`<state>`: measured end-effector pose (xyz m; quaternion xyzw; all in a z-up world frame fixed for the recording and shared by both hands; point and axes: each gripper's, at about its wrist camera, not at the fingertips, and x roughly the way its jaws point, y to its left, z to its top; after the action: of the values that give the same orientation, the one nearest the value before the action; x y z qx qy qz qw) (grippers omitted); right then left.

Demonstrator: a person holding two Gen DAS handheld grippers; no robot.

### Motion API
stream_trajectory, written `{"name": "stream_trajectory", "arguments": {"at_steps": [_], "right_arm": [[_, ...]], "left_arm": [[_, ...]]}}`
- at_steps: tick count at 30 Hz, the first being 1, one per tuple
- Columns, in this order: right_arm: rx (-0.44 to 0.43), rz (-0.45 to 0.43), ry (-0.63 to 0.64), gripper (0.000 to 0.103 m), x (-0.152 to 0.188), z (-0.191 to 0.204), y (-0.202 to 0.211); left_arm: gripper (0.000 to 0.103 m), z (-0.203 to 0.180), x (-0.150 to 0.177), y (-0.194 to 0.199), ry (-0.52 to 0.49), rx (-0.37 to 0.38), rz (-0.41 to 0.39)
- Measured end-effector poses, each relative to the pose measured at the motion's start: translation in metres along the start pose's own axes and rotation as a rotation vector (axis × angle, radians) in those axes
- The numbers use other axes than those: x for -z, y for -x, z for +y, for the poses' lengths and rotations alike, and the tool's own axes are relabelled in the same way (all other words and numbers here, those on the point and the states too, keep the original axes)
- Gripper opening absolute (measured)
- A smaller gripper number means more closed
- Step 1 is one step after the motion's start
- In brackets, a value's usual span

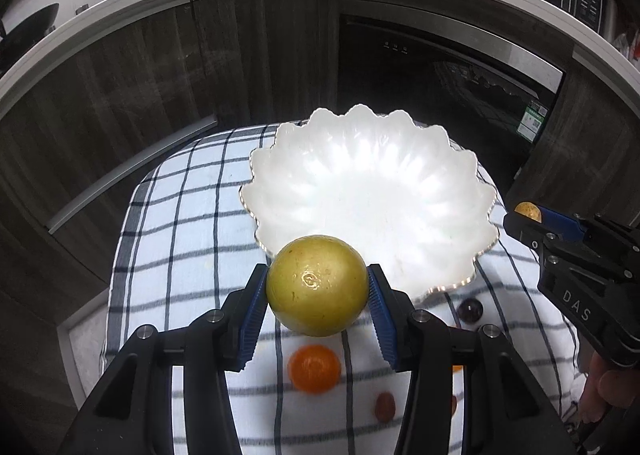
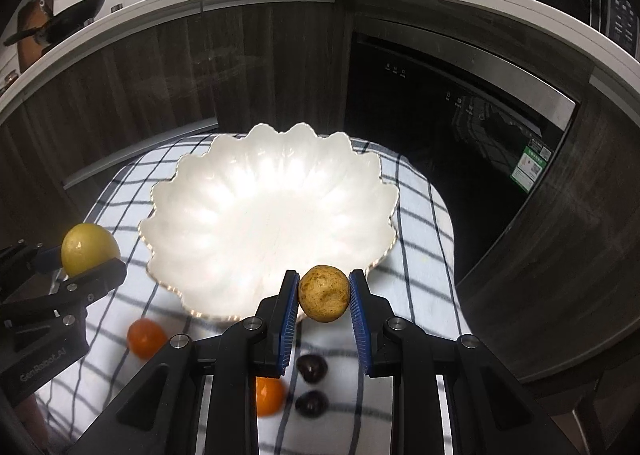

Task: Organize fruits
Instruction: 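Carry both held fruits over the white bowl and open both tools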

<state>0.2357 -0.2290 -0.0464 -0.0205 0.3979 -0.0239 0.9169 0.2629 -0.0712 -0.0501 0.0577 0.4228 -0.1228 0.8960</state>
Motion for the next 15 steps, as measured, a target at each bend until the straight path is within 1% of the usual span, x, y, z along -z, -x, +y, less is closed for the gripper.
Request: {"name": "stream_trajectory", "arguments": {"at_steps": [7,15], "right_arm": [[-0.008,0.016,-0.006,0.027,-0.013,-0.002,-0.016],[-0.016,0.064,-0.016,0.027,-0.020,-0.007,-0.040]], "left_arm": [[0.048,0.002,-0.015,-0.018,-0.008,0.010,-0.001],[0.048,0.000,-0.023,-0.041,-0.021,0.014,0.036]]}}
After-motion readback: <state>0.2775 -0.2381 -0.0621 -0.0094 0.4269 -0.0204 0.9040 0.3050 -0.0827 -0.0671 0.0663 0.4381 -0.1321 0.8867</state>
